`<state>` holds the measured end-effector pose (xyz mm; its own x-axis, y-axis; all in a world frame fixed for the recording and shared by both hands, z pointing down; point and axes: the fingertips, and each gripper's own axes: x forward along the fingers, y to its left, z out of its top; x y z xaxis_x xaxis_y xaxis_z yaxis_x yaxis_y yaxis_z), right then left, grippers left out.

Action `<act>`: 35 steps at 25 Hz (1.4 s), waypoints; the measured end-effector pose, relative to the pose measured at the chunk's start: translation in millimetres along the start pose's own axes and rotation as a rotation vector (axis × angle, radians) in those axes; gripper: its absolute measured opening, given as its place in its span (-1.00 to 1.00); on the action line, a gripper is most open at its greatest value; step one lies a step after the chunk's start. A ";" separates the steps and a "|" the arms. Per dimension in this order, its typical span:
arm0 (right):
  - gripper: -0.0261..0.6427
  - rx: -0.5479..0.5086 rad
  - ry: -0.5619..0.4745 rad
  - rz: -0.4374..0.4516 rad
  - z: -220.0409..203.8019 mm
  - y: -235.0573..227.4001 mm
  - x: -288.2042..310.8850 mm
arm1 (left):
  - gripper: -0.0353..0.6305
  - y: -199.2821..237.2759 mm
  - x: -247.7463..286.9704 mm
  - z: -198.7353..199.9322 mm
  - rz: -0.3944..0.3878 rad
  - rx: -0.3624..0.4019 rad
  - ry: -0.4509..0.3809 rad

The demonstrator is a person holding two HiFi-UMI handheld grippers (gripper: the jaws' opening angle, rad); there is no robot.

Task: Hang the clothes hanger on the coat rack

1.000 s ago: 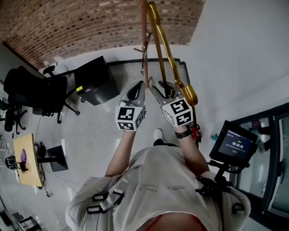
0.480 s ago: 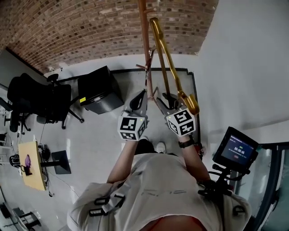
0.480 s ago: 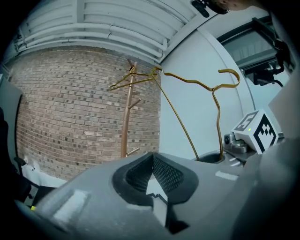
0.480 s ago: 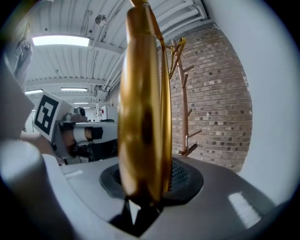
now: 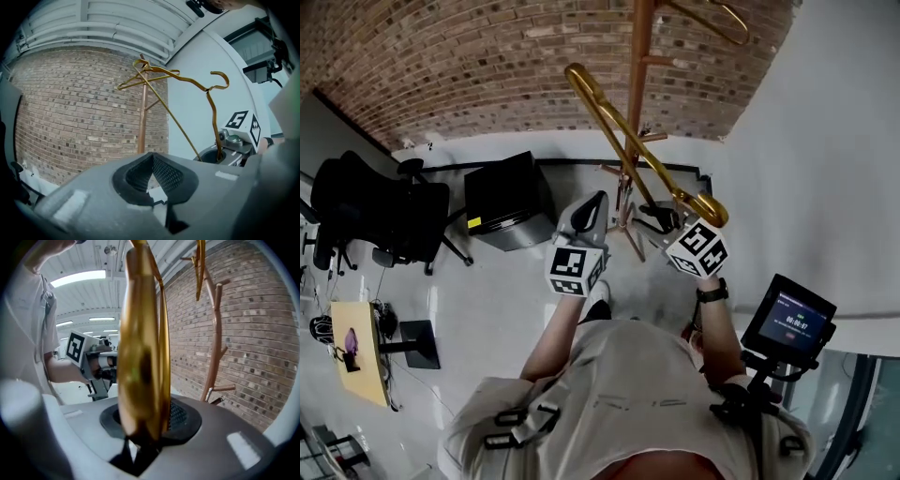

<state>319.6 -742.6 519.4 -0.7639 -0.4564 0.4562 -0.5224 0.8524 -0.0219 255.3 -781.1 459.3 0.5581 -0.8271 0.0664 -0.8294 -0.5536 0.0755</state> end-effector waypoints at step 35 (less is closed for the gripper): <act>-0.52 0.053 0.437 0.555 26.9 -134.2 19.1 | -0.89 77.3 38.4 31.8 0.008 -0.096 -0.070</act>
<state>365.0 -872.6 507.1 -0.7069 0.1955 0.6798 -0.1261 0.9108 -0.3930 211.8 -858.8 436.0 0.5453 -0.8383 -0.0019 -0.8259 -0.5376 0.1701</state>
